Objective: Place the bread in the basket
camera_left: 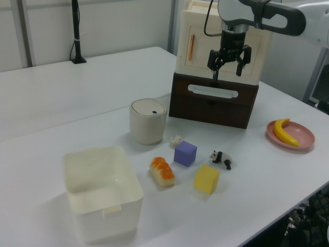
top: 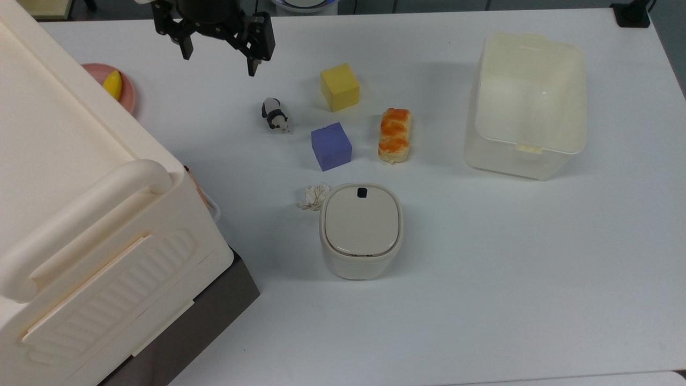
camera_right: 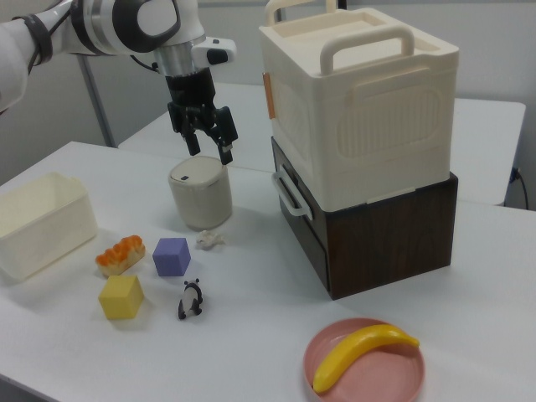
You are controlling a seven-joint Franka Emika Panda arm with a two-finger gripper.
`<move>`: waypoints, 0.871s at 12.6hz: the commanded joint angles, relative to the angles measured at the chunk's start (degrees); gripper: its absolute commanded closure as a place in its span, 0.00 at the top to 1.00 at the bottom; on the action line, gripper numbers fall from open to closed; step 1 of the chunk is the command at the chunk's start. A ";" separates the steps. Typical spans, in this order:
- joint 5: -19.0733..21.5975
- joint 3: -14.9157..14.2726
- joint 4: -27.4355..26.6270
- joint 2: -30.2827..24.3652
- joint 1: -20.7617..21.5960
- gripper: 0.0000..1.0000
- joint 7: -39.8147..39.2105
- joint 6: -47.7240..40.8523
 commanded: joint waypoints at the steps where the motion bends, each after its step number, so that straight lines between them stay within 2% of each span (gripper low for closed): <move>1: -1.25 -0.13 -1.36 -0.80 1.05 1.00 -0.34 1.12; 11: -1.35 -0.13 -2.59 -1.06 1.76 1.00 -0.43 1.56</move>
